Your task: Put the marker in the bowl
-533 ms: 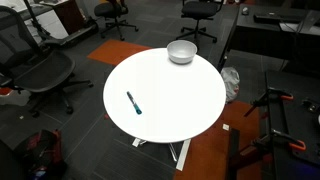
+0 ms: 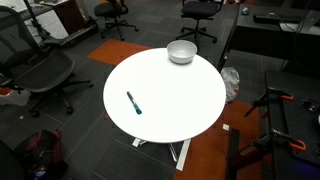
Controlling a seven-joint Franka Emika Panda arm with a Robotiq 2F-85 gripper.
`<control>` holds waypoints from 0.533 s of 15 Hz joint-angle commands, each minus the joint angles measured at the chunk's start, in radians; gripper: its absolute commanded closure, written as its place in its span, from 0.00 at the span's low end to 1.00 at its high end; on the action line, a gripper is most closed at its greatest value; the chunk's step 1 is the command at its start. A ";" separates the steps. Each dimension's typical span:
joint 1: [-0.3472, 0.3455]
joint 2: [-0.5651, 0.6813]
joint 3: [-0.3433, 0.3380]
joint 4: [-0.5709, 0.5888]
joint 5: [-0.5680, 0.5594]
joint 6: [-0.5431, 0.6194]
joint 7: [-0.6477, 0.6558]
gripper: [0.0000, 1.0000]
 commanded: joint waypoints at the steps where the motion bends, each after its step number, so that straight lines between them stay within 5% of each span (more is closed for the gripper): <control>1: -0.003 0.000 0.002 0.003 0.001 -0.003 -0.001 0.00; 8: -0.016 0.120 0.008 0.070 -0.002 0.075 0.025 0.00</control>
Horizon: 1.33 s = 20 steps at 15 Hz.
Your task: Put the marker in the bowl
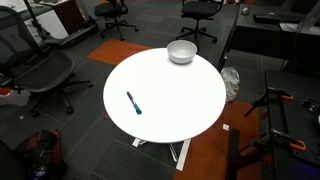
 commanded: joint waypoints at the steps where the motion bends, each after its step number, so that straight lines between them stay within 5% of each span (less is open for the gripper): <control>1: -0.014 0.101 0.009 0.065 -0.002 0.056 0.028 0.00; 13: 0.001 0.444 0.033 0.225 -0.004 0.299 0.266 0.00; 20: 0.033 0.631 0.028 0.351 -0.095 0.392 0.536 0.00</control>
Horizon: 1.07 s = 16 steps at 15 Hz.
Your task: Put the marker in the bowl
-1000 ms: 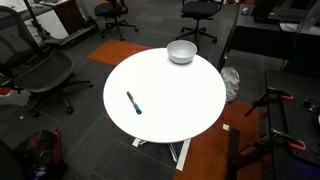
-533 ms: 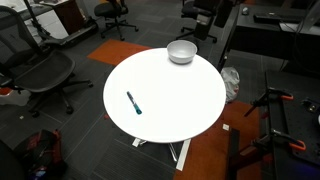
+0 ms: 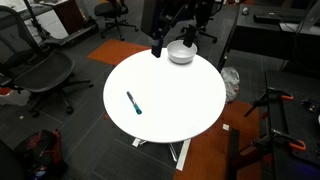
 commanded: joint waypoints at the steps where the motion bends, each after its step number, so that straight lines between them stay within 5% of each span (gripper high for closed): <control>1: 0.029 0.109 -0.009 0.098 -0.075 0.020 0.159 0.00; 6: 0.073 0.247 -0.033 0.208 -0.129 -0.001 0.280 0.00; 16: 0.100 0.491 -0.089 0.401 -0.091 0.019 0.216 0.00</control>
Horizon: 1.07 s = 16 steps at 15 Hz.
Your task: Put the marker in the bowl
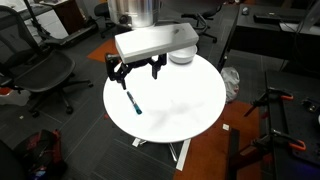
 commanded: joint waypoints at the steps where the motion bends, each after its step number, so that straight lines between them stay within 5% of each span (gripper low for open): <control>1: 0.015 0.089 -0.036 0.101 0.013 -0.001 -0.027 0.00; 16: 0.001 0.343 -0.086 0.314 0.033 -0.014 -0.195 0.00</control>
